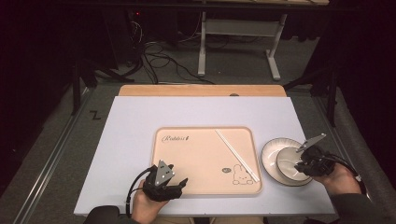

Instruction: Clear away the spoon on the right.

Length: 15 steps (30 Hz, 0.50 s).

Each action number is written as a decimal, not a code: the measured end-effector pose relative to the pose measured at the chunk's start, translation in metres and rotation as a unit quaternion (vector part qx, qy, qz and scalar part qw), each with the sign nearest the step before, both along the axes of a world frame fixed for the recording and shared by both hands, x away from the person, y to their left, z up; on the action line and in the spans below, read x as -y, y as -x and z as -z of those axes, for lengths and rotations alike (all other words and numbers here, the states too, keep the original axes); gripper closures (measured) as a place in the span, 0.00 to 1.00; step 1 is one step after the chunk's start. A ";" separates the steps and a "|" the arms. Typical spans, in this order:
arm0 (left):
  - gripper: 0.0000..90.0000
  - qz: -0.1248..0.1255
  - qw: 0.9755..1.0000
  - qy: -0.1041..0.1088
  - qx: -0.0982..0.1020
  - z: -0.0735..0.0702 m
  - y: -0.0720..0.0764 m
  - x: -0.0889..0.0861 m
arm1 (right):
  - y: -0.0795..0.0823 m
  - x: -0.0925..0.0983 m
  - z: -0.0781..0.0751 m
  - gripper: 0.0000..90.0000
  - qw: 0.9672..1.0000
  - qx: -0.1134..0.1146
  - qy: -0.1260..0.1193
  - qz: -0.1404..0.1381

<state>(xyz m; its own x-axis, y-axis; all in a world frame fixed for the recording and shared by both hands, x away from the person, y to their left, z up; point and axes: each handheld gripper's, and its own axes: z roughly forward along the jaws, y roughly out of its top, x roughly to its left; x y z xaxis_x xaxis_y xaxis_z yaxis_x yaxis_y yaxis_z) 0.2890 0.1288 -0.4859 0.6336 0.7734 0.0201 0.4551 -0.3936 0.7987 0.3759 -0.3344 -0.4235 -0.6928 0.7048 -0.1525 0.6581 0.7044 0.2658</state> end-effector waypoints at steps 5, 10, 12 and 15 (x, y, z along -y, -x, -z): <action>0.35 -0.001 1.000 0.002 0.000 0.000 -0.002 0.000 | 0.001 -0.001 0.000 0.94 1.000 0.006 0.008 -0.006; 0.35 0.000 1.000 -0.005 -0.006 0.001 -0.004 0.000 | 0.002 -0.002 -0.001 0.94 1.000 0.015 0.009 0.002; 0.36 -0.004 1.000 -0.010 -0.010 0.001 -0.005 0.000 | 0.003 -0.001 -0.003 0.94 1.000 0.021 0.008 0.000; 0.37 -0.010 1.000 -0.008 -0.014 0.000 -0.006 -0.002 | 0.007 0.002 -0.008 0.94 1.000 0.026 0.002 0.008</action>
<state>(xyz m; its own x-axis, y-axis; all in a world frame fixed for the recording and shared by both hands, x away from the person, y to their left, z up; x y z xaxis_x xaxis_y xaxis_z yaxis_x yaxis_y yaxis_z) 0.2951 0.1306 -0.4859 0.6182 0.7859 0.0138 0.4859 -0.3959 0.7792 0.3692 -0.3363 -0.4152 -0.6722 0.7155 -0.1904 0.6552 0.6946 0.2970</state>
